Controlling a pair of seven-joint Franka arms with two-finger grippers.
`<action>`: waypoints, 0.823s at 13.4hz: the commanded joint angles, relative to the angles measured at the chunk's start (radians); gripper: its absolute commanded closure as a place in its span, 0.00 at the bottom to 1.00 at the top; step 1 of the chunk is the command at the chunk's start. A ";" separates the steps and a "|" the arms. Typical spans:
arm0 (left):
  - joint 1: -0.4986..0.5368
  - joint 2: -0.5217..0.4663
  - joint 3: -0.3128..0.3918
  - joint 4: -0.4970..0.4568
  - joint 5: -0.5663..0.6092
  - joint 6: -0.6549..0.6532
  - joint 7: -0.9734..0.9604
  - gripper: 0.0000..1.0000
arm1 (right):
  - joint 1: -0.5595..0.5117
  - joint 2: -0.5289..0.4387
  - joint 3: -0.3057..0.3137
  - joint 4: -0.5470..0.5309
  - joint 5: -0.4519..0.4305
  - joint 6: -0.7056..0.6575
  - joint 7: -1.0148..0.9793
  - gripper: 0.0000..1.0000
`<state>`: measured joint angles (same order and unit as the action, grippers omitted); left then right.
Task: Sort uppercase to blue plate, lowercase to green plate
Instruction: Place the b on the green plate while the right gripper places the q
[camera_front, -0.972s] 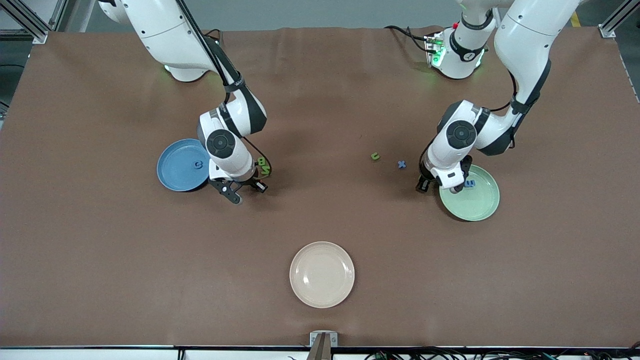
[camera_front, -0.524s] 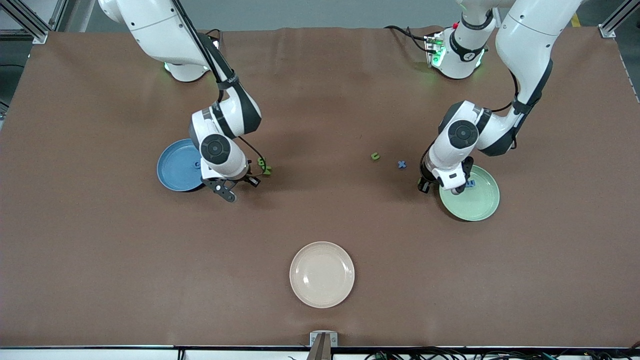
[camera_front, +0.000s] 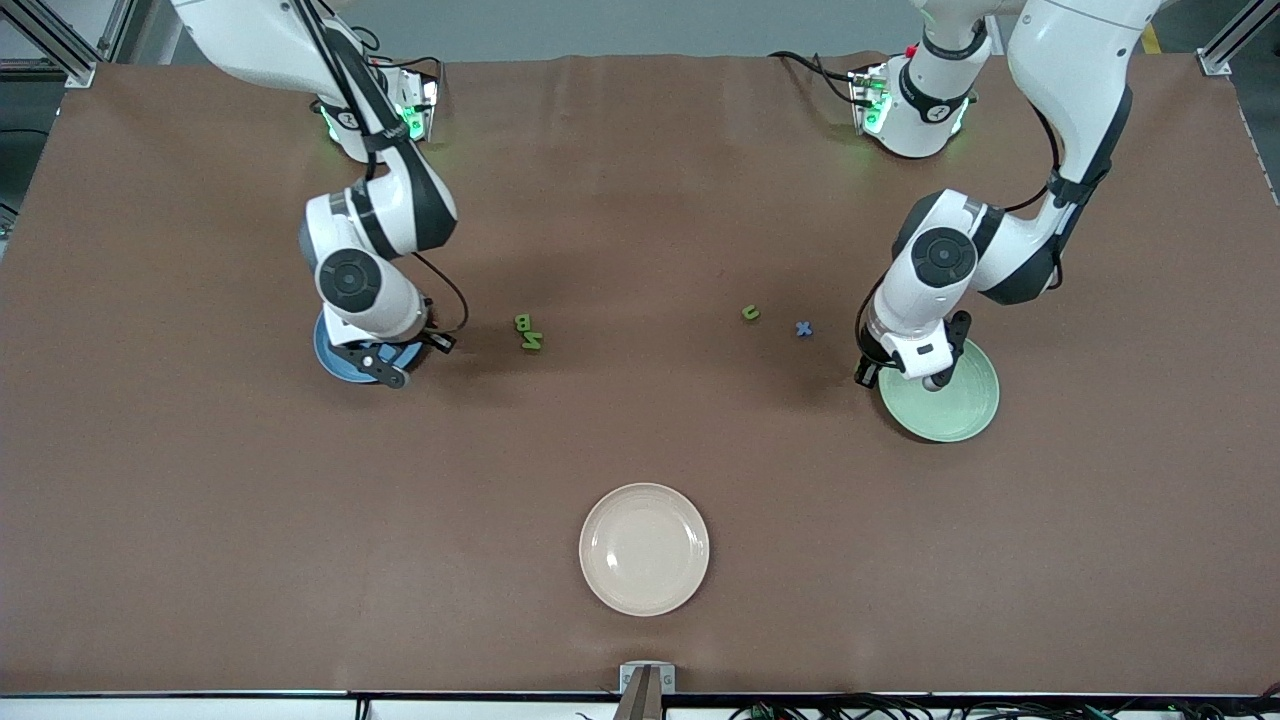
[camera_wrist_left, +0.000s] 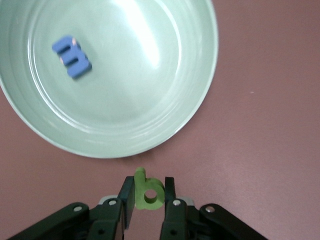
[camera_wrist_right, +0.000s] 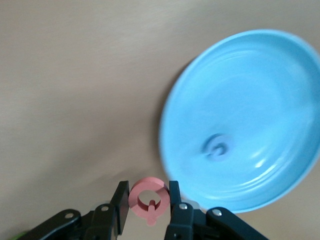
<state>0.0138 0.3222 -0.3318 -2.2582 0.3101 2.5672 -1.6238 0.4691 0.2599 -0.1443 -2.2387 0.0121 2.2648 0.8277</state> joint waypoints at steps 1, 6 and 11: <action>0.093 -0.022 -0.019 -0.008 0.017 -0.019 0.187 0.86 | -0.093 -0.141 0.011 -0.154 -0.073 0.019 -0.076 1.00; 0.210 -0.003 -0.029 -0.018 0.017 -0.019 0.528 0.86 | -0.236 -0.203 0.011 -0.300 -0.116 0.143 -0.216 1.00; 0.212 0.023 -0.041 -0.055 0.017 -0.013 0.582 0.85 | -0.256 -0.194 0.011 -0.335 -0.116 0.239 -0.219 0.99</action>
<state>0.2179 0.3474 -0.3533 -2.3002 0.3109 2.5553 -1.0506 0.2394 0.1004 -0.1470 -2.5427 -0.0825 2.4848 0.6099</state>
